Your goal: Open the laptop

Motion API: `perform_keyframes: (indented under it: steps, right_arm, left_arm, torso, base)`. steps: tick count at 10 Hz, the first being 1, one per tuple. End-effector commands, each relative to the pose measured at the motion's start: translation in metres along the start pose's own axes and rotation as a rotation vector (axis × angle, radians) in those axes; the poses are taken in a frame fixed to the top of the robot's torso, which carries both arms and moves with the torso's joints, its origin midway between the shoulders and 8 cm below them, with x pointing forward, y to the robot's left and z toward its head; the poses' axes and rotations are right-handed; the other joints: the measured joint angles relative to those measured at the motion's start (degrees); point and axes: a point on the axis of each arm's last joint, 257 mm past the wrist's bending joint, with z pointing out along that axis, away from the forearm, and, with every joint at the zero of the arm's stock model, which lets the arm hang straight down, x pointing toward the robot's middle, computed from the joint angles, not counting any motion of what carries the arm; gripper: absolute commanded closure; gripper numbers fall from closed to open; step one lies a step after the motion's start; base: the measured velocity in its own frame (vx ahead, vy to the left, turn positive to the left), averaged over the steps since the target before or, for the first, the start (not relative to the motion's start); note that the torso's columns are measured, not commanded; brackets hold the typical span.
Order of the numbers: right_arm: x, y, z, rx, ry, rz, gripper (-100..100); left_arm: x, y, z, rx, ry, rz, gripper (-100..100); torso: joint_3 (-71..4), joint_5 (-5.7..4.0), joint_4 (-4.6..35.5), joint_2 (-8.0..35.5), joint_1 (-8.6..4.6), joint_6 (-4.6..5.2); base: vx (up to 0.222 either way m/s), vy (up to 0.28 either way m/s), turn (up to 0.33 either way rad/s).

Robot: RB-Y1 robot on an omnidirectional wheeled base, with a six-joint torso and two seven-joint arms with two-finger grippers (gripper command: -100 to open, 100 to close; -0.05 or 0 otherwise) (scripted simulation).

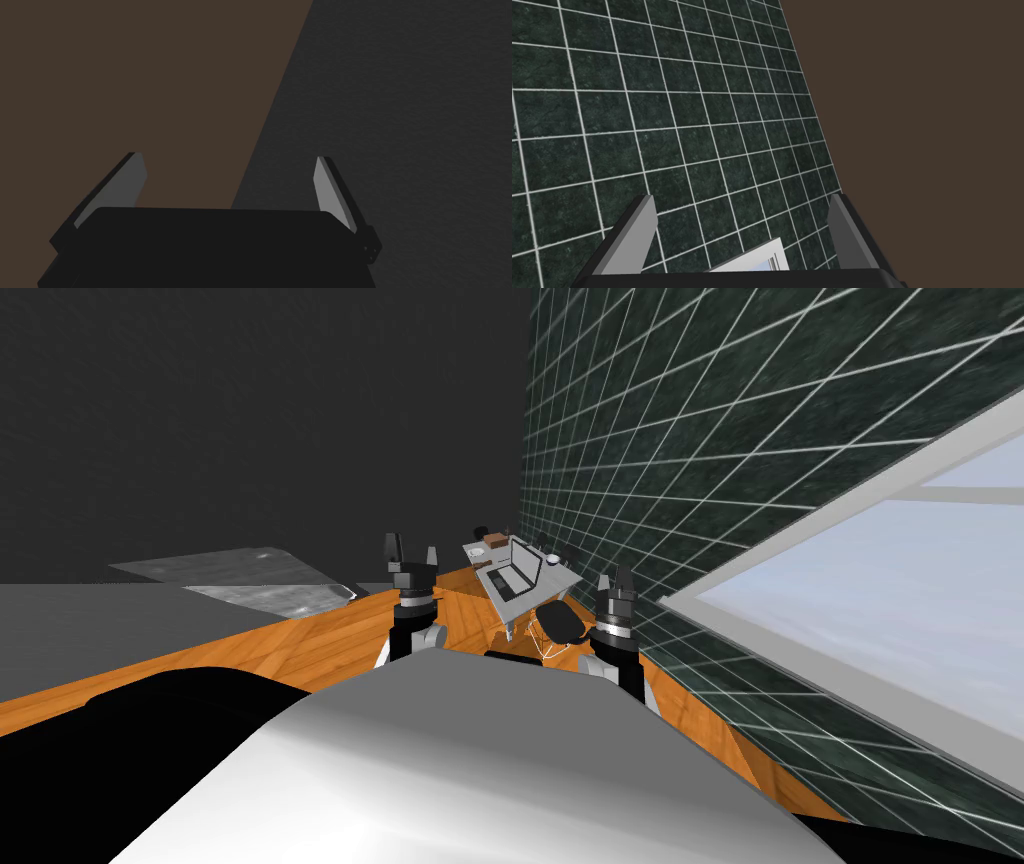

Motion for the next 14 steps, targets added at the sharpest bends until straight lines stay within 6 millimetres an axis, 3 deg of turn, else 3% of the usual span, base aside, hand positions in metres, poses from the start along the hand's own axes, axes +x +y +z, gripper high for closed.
perform_keyframes:
  steps: [1,9,10,11,14]
  right_arm:
    - [0.000,0.000,0.000,0.000,0.000,0.000,0]
    - [0.000,0.000,0.000,0.000,0.000,0.000,0]
    - [0.000,0.000,0.000,0.000,0.000,0.000,0]
    - [0.000,0.000,0.000,0.000,0.000,0.000,0]
    - [0.000,0.000,0.000,0.000,0.000,0.000,0]
  left_arm:
    - [0.000,0.000,0.000,0.000,0.000,0.000,0]
    - [0.000,0.000,0.000,0.000,0.000,0.000,0]
    - [0.000,0.004,-0.001,-0.012,0.025,0.005,-100]
    - [-0.002,0.008,-0.002,-0.024,0.041,0.007,-100]
    - [-0.017,0.028,-0.006,-0.082,0.073,0.013,-100]
  torso:
    - [-4.7,0.00,2.3,2.3,0.00,0.00]
    - [-70.7,0.00,35.4,35.4,0.00,0.00]
    - [-79.2,0.00,39.6,39.6,0.00,0.00]
    - [-83.1,-0.01,41.5,41.6,-0.07,0.01]
    - [-84.5,-0.06,42.3,42.4,-0.20,0.00]
  base:
    - [0.000,0.000,0.000]
    - [0.000,0.000,0.000]
    - [-0.008,-0.026,-0.071]
    - [-0.046,-0.058,-0.095]
    - [-0.086,-0.117,-0.152]
